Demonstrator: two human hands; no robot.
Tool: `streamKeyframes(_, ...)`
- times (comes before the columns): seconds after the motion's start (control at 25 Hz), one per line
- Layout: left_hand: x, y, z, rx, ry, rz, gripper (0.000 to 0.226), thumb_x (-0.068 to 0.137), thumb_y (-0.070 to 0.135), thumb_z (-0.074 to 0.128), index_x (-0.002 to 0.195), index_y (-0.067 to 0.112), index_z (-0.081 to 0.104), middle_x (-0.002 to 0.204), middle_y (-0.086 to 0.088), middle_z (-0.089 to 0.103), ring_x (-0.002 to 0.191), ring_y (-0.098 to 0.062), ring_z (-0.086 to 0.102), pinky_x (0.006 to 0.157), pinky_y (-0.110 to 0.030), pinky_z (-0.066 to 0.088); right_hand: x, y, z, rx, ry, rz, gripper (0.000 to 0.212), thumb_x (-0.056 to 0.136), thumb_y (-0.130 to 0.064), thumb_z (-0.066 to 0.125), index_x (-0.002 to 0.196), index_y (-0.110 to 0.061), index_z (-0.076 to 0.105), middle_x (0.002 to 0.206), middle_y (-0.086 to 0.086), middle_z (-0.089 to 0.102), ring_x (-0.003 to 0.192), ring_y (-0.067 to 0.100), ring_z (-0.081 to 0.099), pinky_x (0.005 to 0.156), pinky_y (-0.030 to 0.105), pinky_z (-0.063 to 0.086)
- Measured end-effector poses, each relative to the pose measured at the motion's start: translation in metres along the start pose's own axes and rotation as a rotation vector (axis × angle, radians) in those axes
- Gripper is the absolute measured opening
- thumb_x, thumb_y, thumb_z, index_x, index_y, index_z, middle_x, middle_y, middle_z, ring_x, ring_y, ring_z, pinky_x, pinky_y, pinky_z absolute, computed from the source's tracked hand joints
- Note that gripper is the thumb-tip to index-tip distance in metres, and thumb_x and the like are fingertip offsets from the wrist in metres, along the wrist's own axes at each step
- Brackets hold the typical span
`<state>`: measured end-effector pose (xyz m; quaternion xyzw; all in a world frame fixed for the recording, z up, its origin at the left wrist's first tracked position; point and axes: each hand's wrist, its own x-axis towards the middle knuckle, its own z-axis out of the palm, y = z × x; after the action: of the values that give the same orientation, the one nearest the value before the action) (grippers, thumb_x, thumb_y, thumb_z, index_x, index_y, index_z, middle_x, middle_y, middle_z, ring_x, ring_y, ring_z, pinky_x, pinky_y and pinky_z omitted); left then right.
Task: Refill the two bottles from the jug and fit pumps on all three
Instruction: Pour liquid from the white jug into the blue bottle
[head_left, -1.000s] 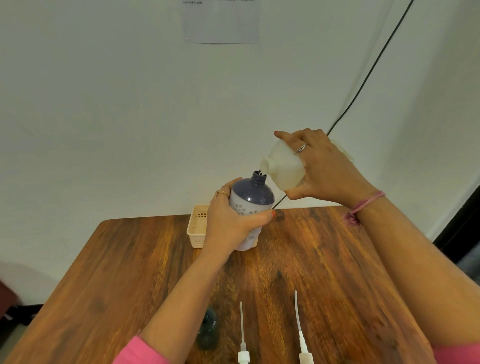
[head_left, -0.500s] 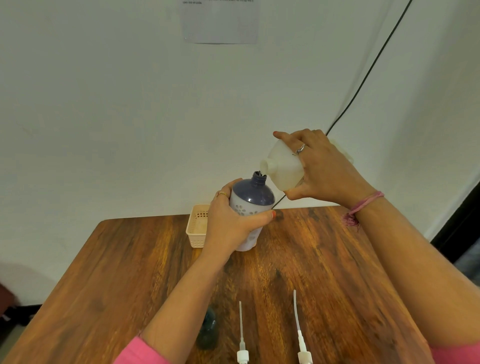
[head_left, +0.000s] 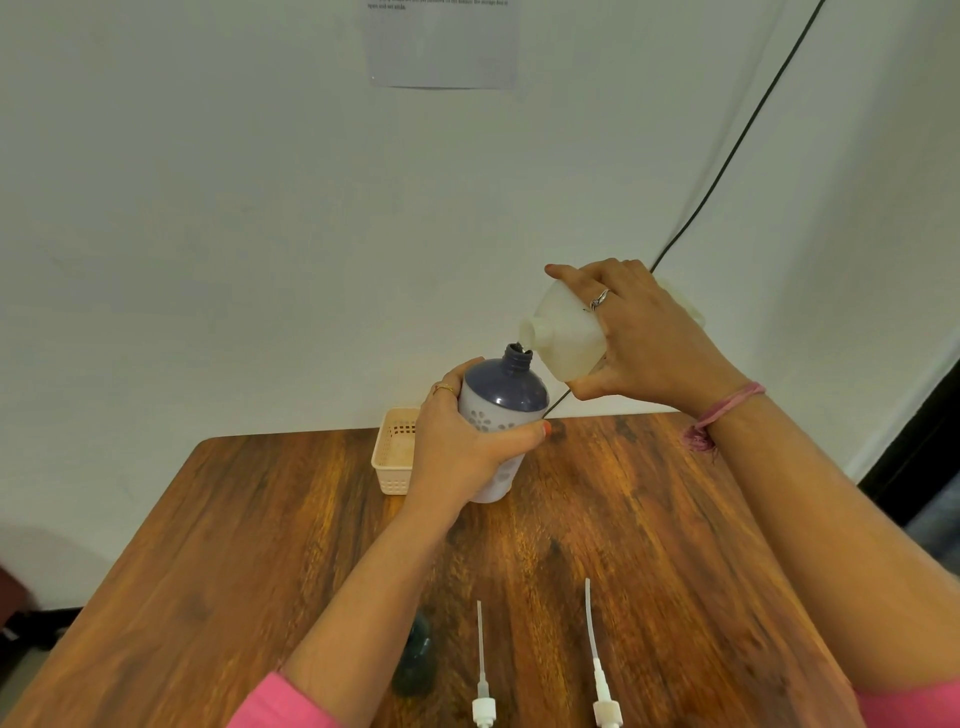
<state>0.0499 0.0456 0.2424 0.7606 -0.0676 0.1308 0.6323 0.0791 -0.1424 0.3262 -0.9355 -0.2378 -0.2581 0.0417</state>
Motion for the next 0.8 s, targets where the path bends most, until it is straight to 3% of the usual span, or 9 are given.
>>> streamKeyframes(0.6,-0.0043,0.0023,0.0021,0.000,-0.018,0.008,0.076,0.049,0.032,0.086,0.117,0.031,0.053,0.105,0.012,0.062,0.096,-0.005,0.060,0.080,-0.028,0.055,-0.0040,-0.0024,-0.0041,-0.012,-0.010,0.002,0.106,0.055,-0.032,0.083,0.146,-0.018,0.030,0.126,0.013,0.049,0.113,0.031,0.044,0.091,0.038,0.040)
streamKeyframes(0.8,-0.0043,0.0029,0.0027,0.000,-0.011,0.002,0.078,0.046,0.035,0.085,0.117,0.030,0.053,0.106,0.011,0.063,0.097,-0.008,0.061,0.082,-0.033,0.056,-0.0047,-0.0015,-0.0049,-0.015,-0.001,-0.001,0.106,0.054,-0.032,0.083,0.145,-0.018,0.031,0.126,0.013,0.050,0.112,0.031,0.045,0.092,0.039,0.040)
